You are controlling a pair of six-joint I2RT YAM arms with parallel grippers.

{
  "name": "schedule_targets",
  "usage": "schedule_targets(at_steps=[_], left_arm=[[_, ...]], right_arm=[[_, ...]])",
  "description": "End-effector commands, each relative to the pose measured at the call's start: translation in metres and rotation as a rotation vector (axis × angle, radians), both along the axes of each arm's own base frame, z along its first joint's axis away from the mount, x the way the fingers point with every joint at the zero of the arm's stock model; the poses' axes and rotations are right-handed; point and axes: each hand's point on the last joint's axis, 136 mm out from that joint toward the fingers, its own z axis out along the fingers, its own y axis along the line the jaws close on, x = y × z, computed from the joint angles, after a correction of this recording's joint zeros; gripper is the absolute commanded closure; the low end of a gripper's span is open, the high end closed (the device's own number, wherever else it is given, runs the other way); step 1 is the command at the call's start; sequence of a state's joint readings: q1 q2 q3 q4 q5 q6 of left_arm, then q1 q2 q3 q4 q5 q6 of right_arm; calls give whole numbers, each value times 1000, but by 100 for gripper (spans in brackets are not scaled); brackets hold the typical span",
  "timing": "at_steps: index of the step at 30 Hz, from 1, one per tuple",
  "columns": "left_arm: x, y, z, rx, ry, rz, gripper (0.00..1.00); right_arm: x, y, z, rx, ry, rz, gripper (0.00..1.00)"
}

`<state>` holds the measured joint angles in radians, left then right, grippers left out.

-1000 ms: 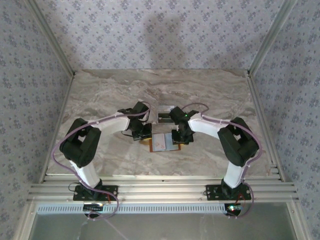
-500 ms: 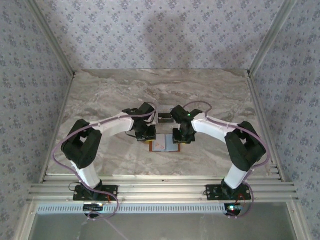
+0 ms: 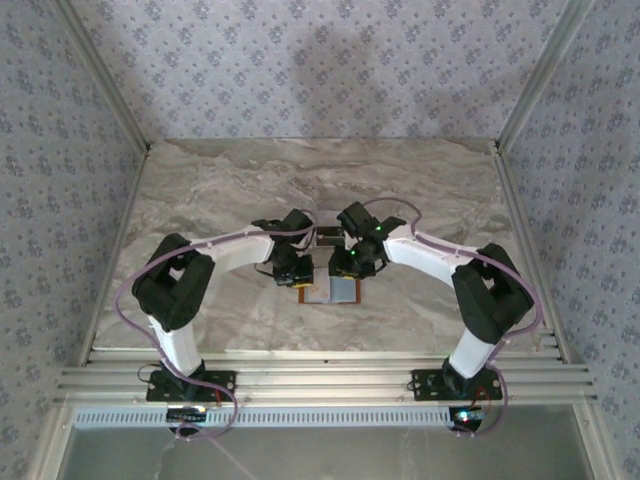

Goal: Take the credit cards out of the card holder

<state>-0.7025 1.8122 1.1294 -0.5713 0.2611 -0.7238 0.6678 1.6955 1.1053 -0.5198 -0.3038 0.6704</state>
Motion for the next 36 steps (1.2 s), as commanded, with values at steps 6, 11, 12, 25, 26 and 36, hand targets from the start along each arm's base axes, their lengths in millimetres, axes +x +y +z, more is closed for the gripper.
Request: schedule_targets(at_steps=[6,11,12,25,26,36], left_arm=[[-4,5,-13,31,17,-6,84],[-8,8,-16,39,28,-1,86],[-8,8,-17,40,27,-3,86],[-11,10,-18,43,33,2,88],[-10,11,-18,43,31,3,88],[-11,10,-18,41,33,2,88]], right_arm=[[-3,15,-26,60,78,-11,72],[-3,19,-30,78,91,-10,72],[-3,20,-30,82,94,-9,73],[-4,25,-36,87,105,-4,77],[-5,25,-37,85,107,-6,77],[-8,27,-41,76,111,8,77]])
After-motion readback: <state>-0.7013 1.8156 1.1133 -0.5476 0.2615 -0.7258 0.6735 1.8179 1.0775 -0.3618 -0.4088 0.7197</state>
